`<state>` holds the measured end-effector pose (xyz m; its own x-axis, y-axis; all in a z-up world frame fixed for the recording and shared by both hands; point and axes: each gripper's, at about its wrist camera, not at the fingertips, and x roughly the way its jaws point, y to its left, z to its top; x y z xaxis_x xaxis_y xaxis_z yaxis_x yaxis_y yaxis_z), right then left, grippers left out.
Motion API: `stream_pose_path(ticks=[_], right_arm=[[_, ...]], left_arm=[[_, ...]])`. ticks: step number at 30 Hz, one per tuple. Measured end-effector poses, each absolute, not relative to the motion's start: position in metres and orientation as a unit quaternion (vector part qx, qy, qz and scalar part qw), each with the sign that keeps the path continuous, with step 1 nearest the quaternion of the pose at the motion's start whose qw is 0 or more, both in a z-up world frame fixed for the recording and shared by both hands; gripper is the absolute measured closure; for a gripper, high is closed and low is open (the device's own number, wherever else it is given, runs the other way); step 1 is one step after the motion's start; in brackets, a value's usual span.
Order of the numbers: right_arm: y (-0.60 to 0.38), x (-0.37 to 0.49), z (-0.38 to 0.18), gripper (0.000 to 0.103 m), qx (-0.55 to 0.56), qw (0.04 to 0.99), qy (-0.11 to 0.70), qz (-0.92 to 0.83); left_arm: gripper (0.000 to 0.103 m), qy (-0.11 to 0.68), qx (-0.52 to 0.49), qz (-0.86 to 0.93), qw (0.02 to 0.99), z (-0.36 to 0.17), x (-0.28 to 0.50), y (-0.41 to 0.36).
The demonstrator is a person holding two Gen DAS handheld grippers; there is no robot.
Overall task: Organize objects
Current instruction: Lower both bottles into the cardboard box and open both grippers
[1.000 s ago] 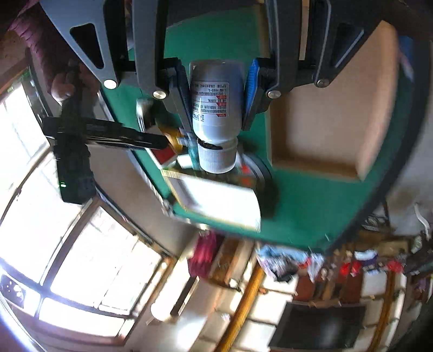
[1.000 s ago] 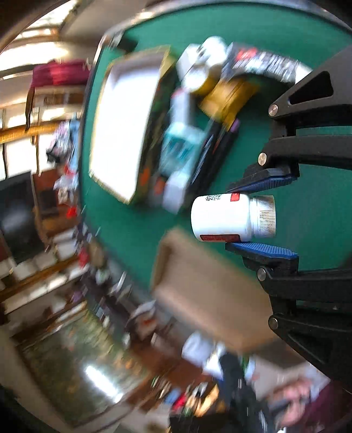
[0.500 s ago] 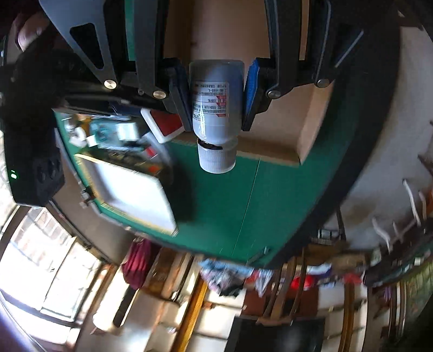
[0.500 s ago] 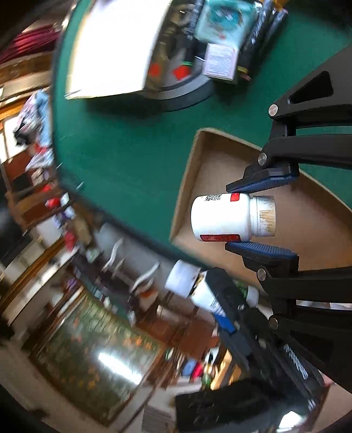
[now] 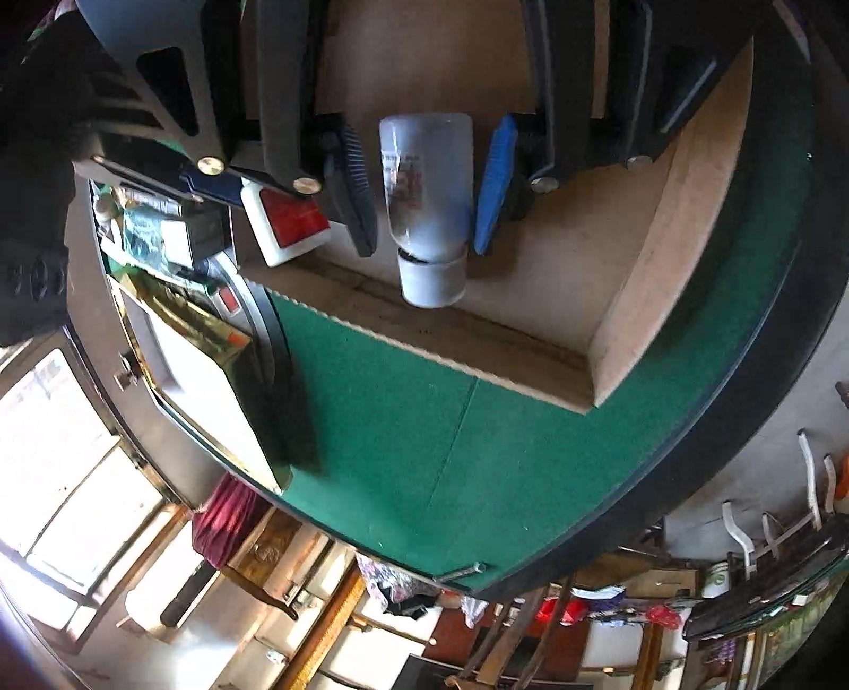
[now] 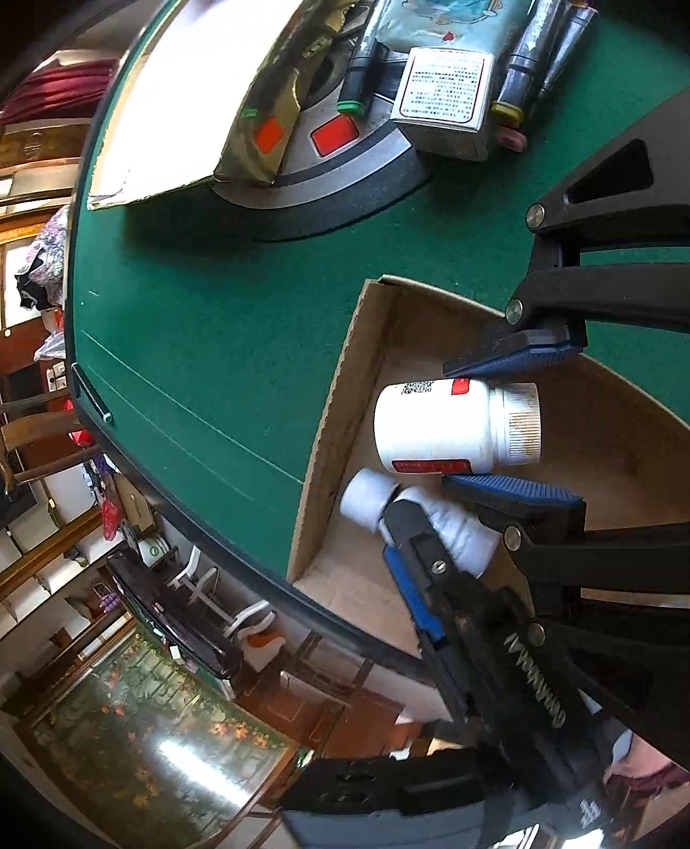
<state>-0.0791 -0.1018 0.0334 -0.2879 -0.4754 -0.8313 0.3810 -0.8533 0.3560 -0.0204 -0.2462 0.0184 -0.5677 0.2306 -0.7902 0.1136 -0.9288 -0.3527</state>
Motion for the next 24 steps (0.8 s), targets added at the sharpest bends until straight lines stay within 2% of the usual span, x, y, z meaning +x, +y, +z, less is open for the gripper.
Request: stream_pose_path(ticks=[1, 2, 3, 6, 13, 19, 22, 24], right_arm=[[-0.100, -0.079, 0.035, 0.064, 0.530, 0.266, -0.039, -0.804], [-0.101, -0.078, 0.036, 0.064, 0.525, 0.265, -0.032, -0.808], [-0.102, -0.077, 0.037, 0.063, 0.519, 0.263, -0.022, -0.813], [-0.101, -0.073, 0.039, 0.061, 0.502, 0.251, 0.003, -0.828], [-0.081, -0.052, 0.078, 0.022, 0.457, 0.245, 0.011, -0.855], [-0.029, -0.032, 0.143, 0.002, 0.402, 0.237, -0.013, -0.884], [0.005, -0.004, 0.160, 0.000, 0.326, 0.255, -0.013, -0.910], [0.021, 0.005, 0.152, 0.000, 0.318, 0.202, 0.020, -0.926]], left_arm=[[0.054, -0.183, -0.462, 0.867, 0.026, 0.021, -0.021, -0.248], [0.040, -0.182, -0.461, 0.868, 0.020, 0.022, -0.021, -0.250], [0.030, -0.186, -0.457, 0.870, 0.019, 0.023, -0.020, -0.253], [0.029, -0.195, -0.450, 0.872, 0.015, 0.030, -0.014, -0.257], [0.027, -0.192, -0.412, 0.891, 0.004, 0.073, 0.018, -0.254], [0.019, -0.176, -0.355, 0.918, 0.024, 0.118, 0.057, -0.223], [0.019, -0.186, -0.337, 0.921, 0.055, 0.134, 0.072, -0.202], [0.018, -0.180, -0.334, 0.922, 0.075, 0.139, 0.079, -0.184]])
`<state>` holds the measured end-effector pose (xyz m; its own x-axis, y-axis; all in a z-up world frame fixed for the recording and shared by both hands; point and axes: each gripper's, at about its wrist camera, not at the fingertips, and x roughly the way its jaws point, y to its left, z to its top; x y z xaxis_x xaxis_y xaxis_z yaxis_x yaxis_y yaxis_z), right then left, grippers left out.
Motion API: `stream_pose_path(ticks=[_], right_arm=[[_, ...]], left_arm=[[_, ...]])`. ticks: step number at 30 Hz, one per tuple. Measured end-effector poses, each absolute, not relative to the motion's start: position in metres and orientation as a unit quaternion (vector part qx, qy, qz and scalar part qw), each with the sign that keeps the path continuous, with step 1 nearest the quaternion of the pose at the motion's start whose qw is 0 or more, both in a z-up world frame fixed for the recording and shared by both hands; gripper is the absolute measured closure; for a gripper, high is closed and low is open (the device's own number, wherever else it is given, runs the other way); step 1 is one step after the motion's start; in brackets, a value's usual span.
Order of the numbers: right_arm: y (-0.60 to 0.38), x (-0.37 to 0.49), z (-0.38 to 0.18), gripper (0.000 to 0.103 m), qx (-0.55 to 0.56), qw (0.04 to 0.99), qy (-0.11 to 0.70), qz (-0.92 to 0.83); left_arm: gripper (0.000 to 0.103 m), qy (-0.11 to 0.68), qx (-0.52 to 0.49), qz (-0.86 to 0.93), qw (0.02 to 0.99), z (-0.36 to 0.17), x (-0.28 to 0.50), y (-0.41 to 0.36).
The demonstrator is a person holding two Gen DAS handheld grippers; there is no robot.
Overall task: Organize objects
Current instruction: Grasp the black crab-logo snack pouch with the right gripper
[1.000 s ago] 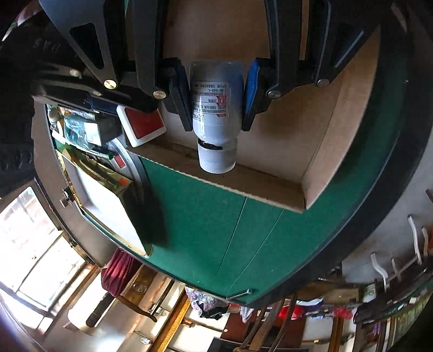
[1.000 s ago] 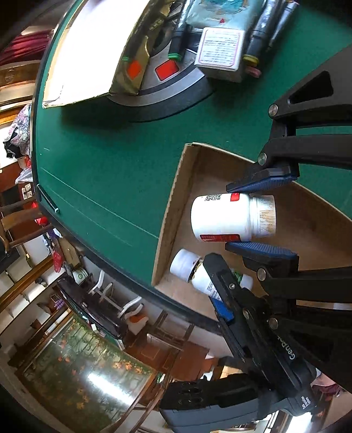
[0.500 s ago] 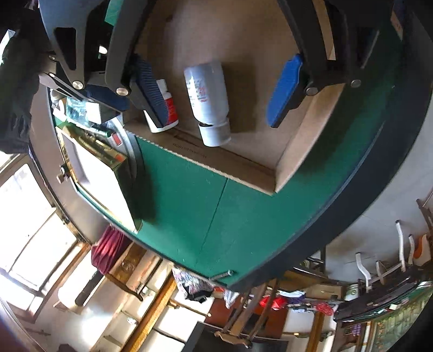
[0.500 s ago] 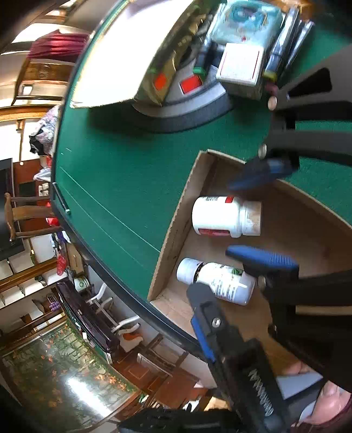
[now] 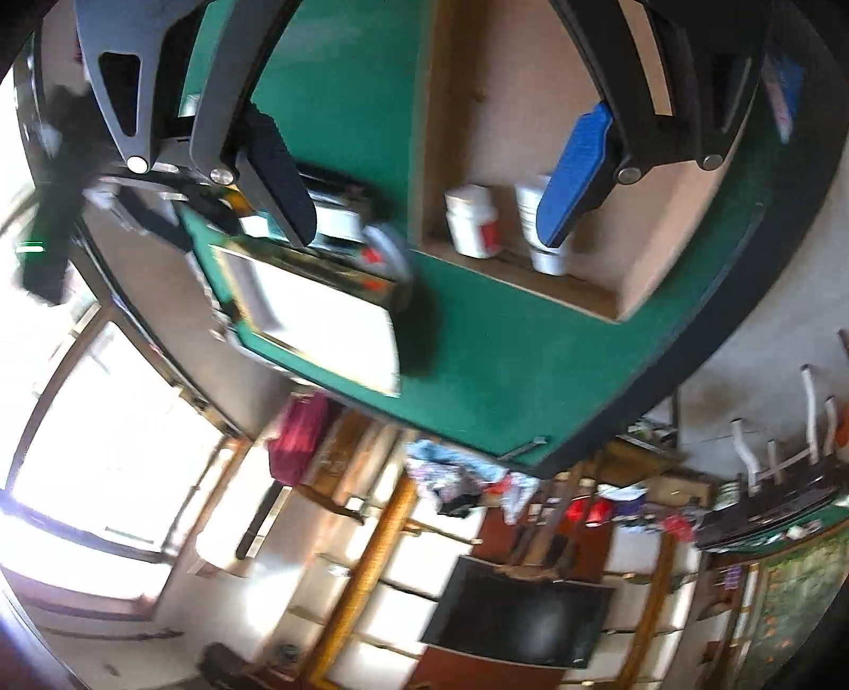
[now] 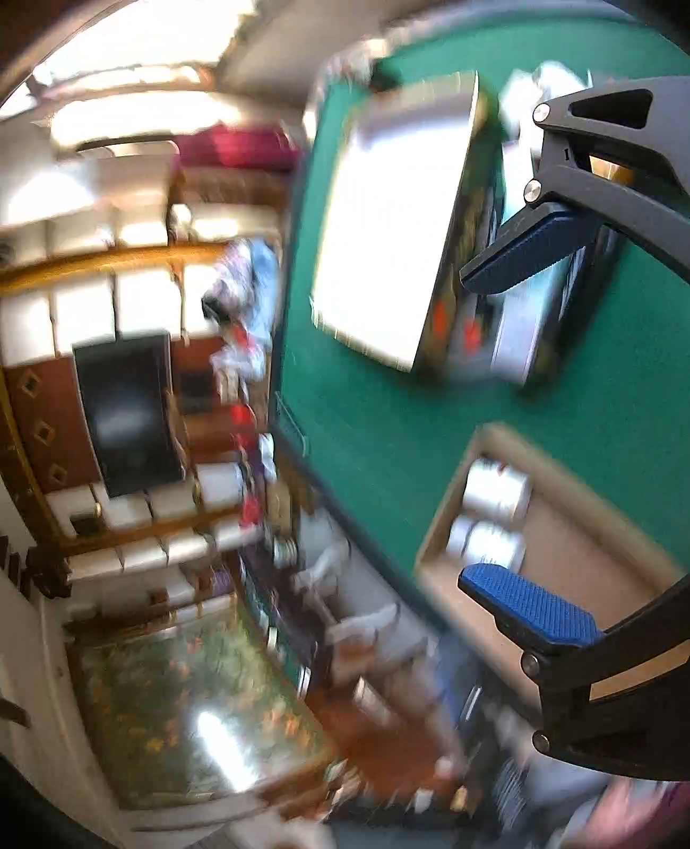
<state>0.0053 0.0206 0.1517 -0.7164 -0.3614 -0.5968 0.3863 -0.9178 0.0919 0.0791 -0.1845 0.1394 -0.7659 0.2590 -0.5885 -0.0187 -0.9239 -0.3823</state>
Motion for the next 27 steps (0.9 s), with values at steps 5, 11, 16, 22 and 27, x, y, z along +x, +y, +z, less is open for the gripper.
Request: stream_pose_path(ticks=[5, 11, 16, 22, 27], right_arm=[[0.116, 0.002, 0.120, 0.000, 0.376, 0.118, -0.071, -0.916], [0.221, 0.021, 0.115, 0.000, 0.374, 0.078, -0.171, -0.908], [0.241, 0.013, 0.105, 0.000, 0.389, 0.116, -0.206, -0.890], [0.237, -0.009, 0.068, 0.000, 0.433, 0.040, -0.184, -0.881], [0.216, -0.009, 0.043, 0.004, 0.466, 0.080, -0.188, -0.861]], left_arm=[[0.018, -0.159, -0.343, 0.915, 0.137, 0.137, 0.092, -0.132], [0.017, -0.147, -0.386, 0.893, 0.176, 0.108, 0.094, -0.087], [0.018, -0.161, -0.419, 0.876, 0.175, 0.083, 0.098, -0.080], [0.017, -0.157, -0.432, 0.875, 0.155, 0.070, 0.102, -0.087], [0.017, -0.160, -0.441, 0.871, 0.148, 0.064, 0.095, -0.088]])
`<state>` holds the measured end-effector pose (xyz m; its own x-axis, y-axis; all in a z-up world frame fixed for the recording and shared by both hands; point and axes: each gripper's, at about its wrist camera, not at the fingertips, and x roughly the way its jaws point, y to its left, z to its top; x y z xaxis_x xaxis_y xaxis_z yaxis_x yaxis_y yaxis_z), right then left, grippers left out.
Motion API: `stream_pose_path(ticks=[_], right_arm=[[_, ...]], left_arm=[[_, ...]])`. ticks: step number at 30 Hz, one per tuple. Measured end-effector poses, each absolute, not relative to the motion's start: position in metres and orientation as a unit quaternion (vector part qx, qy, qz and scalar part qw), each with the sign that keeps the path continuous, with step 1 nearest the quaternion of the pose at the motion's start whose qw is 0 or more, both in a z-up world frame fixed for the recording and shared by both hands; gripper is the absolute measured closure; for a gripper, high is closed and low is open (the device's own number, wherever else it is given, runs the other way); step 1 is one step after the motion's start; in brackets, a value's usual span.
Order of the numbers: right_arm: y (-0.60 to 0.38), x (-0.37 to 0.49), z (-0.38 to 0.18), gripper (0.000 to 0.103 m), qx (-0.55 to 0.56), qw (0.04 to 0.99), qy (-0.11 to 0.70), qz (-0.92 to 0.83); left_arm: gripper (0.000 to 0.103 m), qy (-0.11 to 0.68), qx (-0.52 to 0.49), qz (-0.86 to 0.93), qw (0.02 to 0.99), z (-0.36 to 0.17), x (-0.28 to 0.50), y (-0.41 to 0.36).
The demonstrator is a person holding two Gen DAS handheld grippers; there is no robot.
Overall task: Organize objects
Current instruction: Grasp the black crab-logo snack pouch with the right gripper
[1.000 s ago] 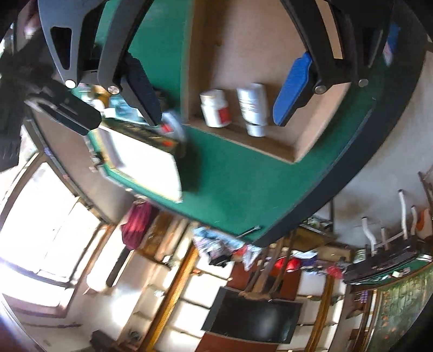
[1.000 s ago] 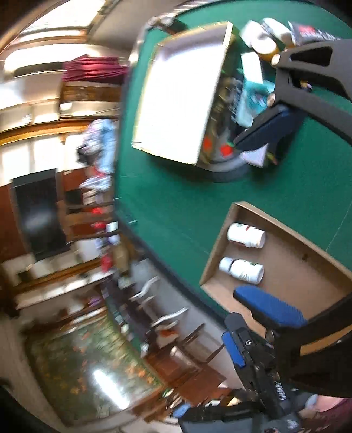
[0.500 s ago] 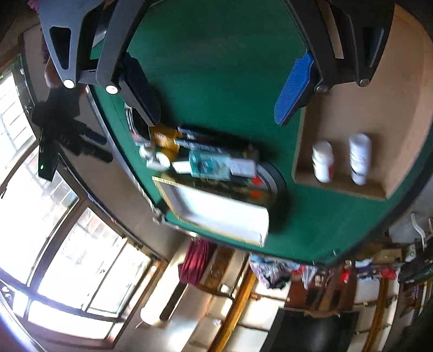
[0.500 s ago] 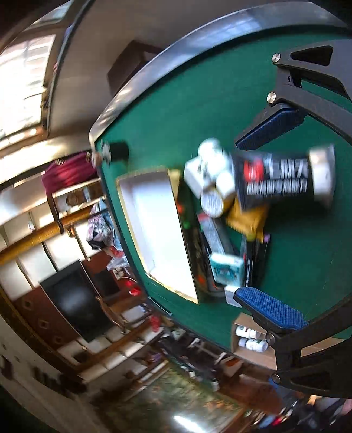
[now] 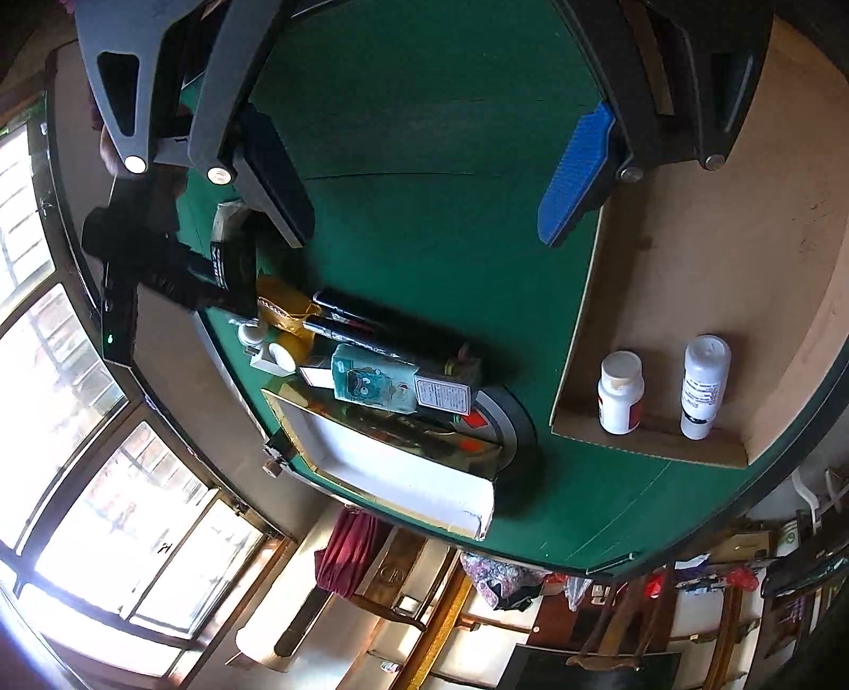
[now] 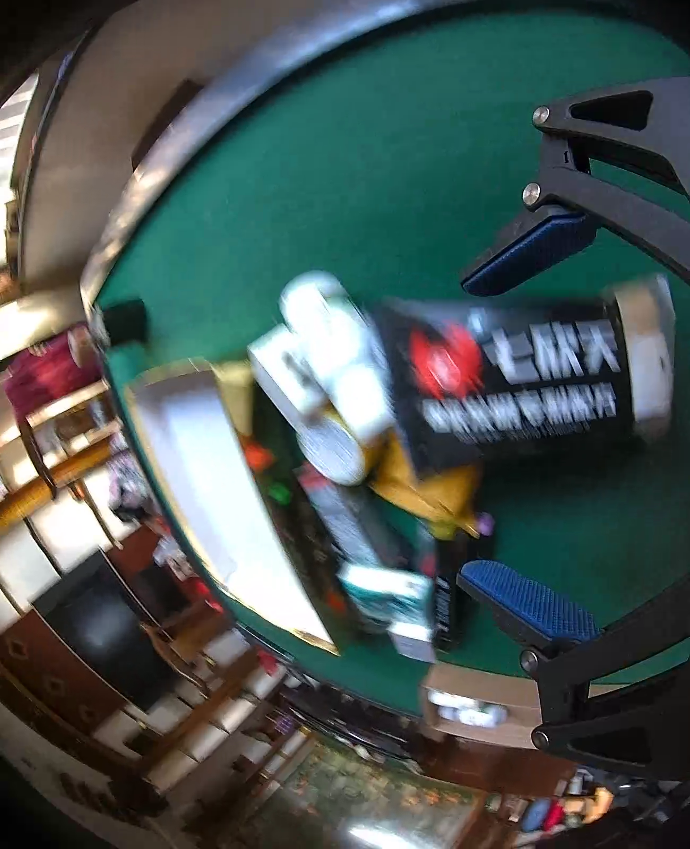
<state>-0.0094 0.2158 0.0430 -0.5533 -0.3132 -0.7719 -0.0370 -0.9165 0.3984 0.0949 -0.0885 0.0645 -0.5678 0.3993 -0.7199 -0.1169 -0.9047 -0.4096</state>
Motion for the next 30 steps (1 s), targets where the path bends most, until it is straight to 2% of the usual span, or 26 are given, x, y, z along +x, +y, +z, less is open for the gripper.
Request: stream_pose_path(ticks=[2, 4, 6, 10, 13, 16, 21, 23, 26, 30], right_arm=[[0.199, -0.007, 0.041, 0.014, 0.473, 0.085, -0.153, -0.864], [0.188, -0.005, 0.039, 0.040, 0.478, 0.067, -0.113, -0.868], [0.189, -0.004, 0.036, 0.047, 0.478, 0.059, -0.114, -0.869], [0.205, 0.005, 0.028, 0.047, 0.452, 0.058, -0.145, -0.878], [0.212, 0.008, 0.021, 0.046, 0.442, 0.073, -0.166, -0.878], [0.212, 0.003, 0.022, 0.046, 0.440, 0.082, -0.170, -0.878], [0.203, 0.001, 0.023, 0.046, 0.439, 0.089, -0.153, -0.881], [0.201, 0.001, 0.023, 0.046, 0.440, 0.092, -0.150, -0.881], [0.200, 0.000, 0.022, 0.046, 0.440, 0.092, -0.148, -0.881], [0.199, 0.001, 0.022, 0.045, 0.440, 0.092, -0.146, -0.881]], left_arm=[[0.017, -0.156, -0.442, 0.870, 0.149, 0.065, 0.091, -0.088], [0.017, -0.144, -0.443, 0.873, 0.142, 0.066, 0.083, -0.085], [0.018, -0.135, -0.445, 0.875, 0.133, 0.067, 0.071, -0.083], [0.018, -0.114, -0.449, 0.878, 0.119, 0.064, 0.031, -0.073], [0.018, -0.141, -0.466, 0.866, 0.116, 0.056, -0.003, -0.070], [0.018, -0.181, -0.462, 0.860, 0.117, 0.051, -0.040, -0.069], [0.018, -0.159, -0.475, 0.862, 0.081, 0.026, -0.096, -0.056], [0.018, -0.160, -0.500, 0.846, 0.095, 0.012, -0.107, -0.051], [0.017, -0.122, -0.511, 0.841, 0.133, 0.014, -0.100, -0.033], [0.017, -0.157, -0.558, 0.787, 0.211, 0.006, -0.076, -0.025]])
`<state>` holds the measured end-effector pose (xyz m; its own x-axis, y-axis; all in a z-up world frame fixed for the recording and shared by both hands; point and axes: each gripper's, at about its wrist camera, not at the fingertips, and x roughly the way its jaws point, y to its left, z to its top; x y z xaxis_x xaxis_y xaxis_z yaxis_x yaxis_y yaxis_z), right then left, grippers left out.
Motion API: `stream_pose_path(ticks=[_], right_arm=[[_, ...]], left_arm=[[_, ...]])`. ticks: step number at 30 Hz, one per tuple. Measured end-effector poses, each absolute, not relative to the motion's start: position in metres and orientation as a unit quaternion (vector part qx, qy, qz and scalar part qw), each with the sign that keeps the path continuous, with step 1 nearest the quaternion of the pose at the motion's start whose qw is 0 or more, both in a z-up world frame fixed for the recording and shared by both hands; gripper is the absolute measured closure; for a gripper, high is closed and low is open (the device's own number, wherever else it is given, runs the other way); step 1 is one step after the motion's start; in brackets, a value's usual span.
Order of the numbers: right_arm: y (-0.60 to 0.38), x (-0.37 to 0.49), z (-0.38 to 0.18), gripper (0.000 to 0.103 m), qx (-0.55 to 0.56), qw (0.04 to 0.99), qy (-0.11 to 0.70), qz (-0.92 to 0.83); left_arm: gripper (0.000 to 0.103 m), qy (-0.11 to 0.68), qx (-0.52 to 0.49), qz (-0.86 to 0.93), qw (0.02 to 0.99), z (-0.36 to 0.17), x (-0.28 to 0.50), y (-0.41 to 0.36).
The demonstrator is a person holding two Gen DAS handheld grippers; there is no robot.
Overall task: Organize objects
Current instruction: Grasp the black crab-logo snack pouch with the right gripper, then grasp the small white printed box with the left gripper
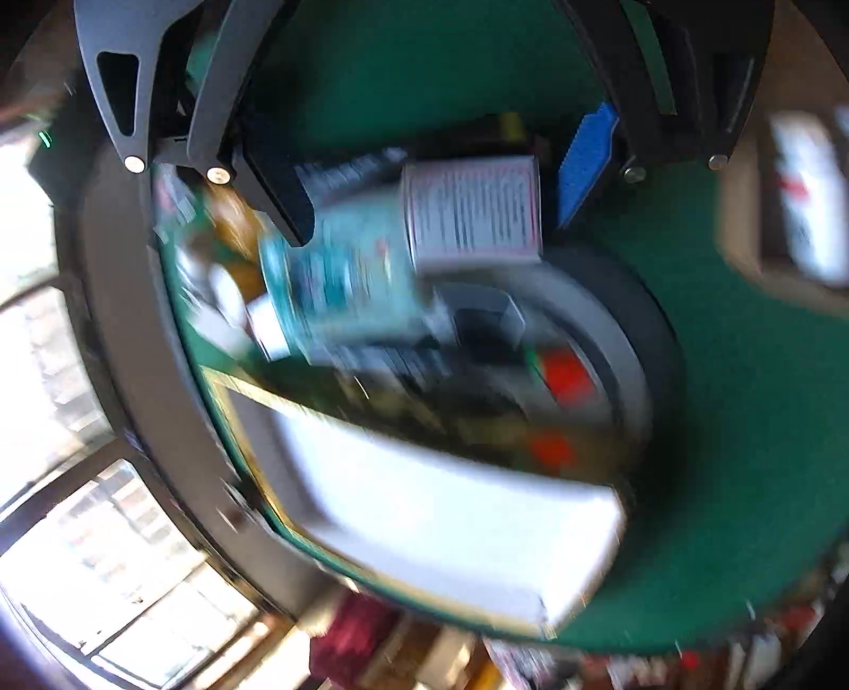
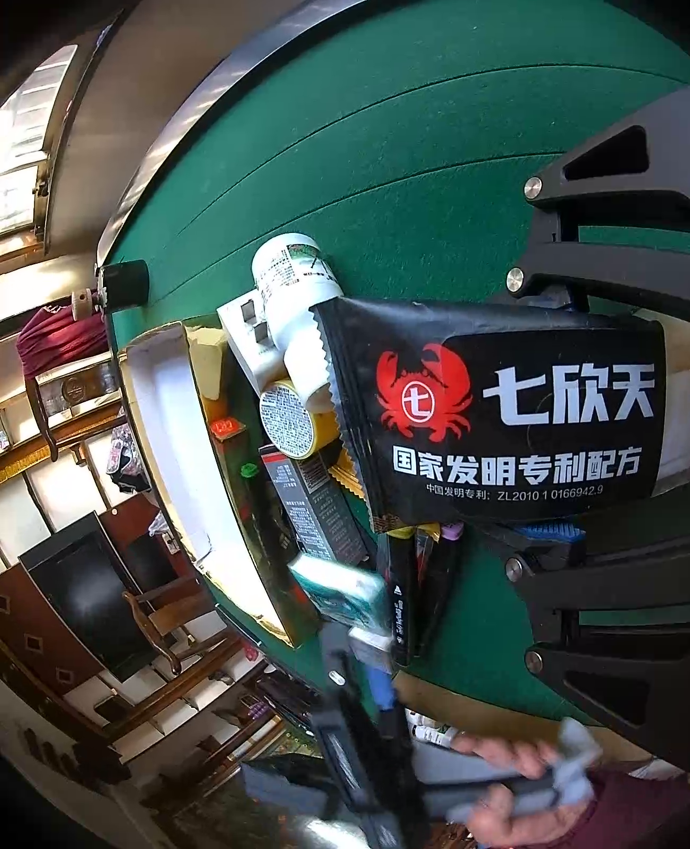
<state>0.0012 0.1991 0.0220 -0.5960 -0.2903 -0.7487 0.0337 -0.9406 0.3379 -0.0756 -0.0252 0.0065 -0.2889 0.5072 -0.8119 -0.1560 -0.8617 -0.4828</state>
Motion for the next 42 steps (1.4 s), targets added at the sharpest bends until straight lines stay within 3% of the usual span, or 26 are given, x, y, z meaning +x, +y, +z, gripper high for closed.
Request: stream_pose_path(ticks=[3, 7, 9, 12, 16, 22, 25, 27, 37, 42], right_arm=[[0.198, 0.002, 0.022, 0.045, 0.440, 0.091, -0.142, -0.882], [0.198, 0.002, 0.022, 0.044, 0.439, 0.092, -0.146, -0.882], [0.198, 0.003, 0.022, 0.044, 0.439, 0.093, -0.146, -0.882], [0.198, 0.003, 0.022, 0.043, 0.439, 0.093, -0.144, -0.882], [0.200, 0.002, 0.022, 0.042, 0.439, 0.095, -0.148, -0.881], [0.198, 0.002, 0.022, 0.039, 0.439, 0.098, -0.144, -0.881], [0.198, 0.002, 0.022, 0.039, 0.439, 0.099, -0.145, -0.881], [0.199, 0.002, 0.022, 0.038, 0.439, 0.100, -0.145, -0.881], [0.193, 0.002, 0.022, 0.036, 0.438, 0.098, -0.129, -0.884], [0.189, 0.003, 0.022, 0.032, 0.437, 0.093, -0.114, -0.887]], left_arm=[[0.017, -0.175, -0.576, 0.752, 0.268, 0.002, -0.050, -0.022], [0.017, -0.156, -0.543, 0.787, 0.248, 0.018, -0.033, -0.029], [0.017, -0.112, -0.518, 0.818, 0.224, 0.027, -0.030, -0.027], [0.017, 0.015, -0.477, 0.857, 0.195, 0.035, -0.025, -0.010], [0.020, 0.098, -0.461, 0.854, 0.222, 0.032, -0.026, 0.003], [0.032, 0.144, -0.442, 0.854, 0.233, 0.026, -0.038, 0.024], [0.050, 0.158, -0.433, 0.859, 0.224, 0.022, -0.038, 0.029], [0.068, 0.161, -0.434, 0.858, 0.223, 0.022, -0.034, 0.027], [0.069, 0.153, -0.434, 0.860, 0.222, 0.025, -0.019, 0.024], [0.060, 0.138, -0.447, 0.858, 0.211, 0.018, -0.037, 0.033]])
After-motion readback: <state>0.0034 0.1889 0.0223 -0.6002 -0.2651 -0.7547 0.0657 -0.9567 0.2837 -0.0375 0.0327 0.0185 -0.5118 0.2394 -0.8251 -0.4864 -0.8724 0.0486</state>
